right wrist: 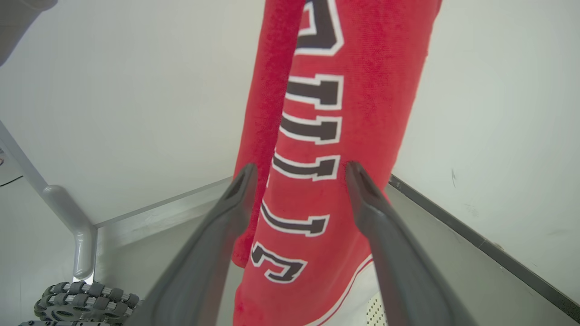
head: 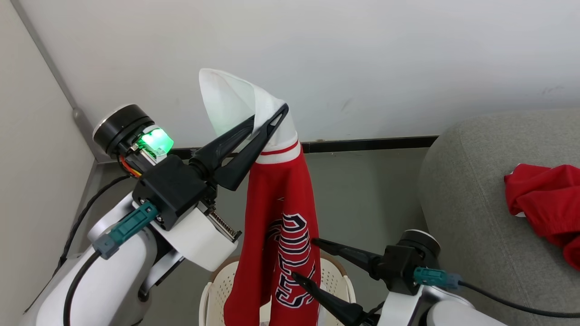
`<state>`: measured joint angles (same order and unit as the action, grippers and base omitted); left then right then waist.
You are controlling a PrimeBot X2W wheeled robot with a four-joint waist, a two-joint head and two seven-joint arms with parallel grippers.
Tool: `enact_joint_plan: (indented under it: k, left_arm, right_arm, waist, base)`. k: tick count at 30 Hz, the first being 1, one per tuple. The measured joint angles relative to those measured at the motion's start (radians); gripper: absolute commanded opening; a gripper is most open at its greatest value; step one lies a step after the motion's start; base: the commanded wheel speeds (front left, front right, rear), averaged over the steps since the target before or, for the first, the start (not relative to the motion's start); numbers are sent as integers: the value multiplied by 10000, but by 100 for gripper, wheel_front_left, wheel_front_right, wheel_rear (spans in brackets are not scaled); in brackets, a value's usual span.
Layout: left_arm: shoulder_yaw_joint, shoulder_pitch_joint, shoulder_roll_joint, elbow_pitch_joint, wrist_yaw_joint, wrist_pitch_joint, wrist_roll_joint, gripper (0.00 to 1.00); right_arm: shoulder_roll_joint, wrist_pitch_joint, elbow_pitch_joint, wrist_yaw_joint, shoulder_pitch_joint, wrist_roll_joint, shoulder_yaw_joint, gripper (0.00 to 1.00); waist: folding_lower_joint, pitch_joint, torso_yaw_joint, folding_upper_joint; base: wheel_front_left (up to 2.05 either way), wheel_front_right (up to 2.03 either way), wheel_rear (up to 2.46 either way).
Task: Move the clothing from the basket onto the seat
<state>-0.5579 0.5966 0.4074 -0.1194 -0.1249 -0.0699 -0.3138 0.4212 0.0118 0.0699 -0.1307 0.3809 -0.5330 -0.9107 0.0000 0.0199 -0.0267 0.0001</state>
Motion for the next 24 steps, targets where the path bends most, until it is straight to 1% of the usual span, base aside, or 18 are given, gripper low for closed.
enact_joint_plan:
  k: [5, 12, 18, 19, 20, 21, 23, 24]
  left_arm:
    - [-130, 61, -4, 0, 0, 88, -31, 0]
    - [-355, 220, -23, 2, -2, 186, -201, 0]
    - [-493, 250, -65, 2, -2, 261, -290, 0]
    - [-495, 251, -63, 2, -2, 261, -328, 0]
    - [-500, 252, -63, 10, -2, 261, -366, 0]
    - [-512, 253, -67, 13, -2, 261, -378, 0]
    - [-516, 253, -65, 35, -2, 261, -453, 0]
    - [-516, 253, -65, 48, -2, 261, -474, 0]
  right_arm:
    - [-337, 249, 512, 0, 151, 299, 44, 100]
    - [-913, 612, 1567, 0, 152, 560, 267, 100]
    - [-1139, 980, 2286, 0, 385, 1001, 644, 100]
    - [-1174, 1049, 2360, 0, 430, 1028, 667, 97]
    - [-1221, 1085, 2472, 0, 478, 1064, 667, 69]
    - [-1281, 1141, 2573, 0, 509, 1112, 667, 46]
    - [-1400, 1221, 2725, 0, 530, 1170, 650, 23]
    - [-1442, 1258, 2817, 0, 546, 1206, 646, 4]
  waist:
    - [0, -4, 47, 0]
    - [0, 16, 159, 0]
    - [0, 54, 265, 0]
    - [0, 62, 280, 0]
    - [0, 71, 294, 0]
    - [0, 79, 307, 0]
    - [0, 97, 328, 0]
    - [0, 106, 337, 0]
  base:
    - [0, 0, 0]
    - [0, 0, 0]
    - [0, 0, 0]
    - [0, 0, 0]
    - [0, 0, 0]
    - [0, 0, 0]
    - [0, 0, 0]
    - [0, 0, 0]
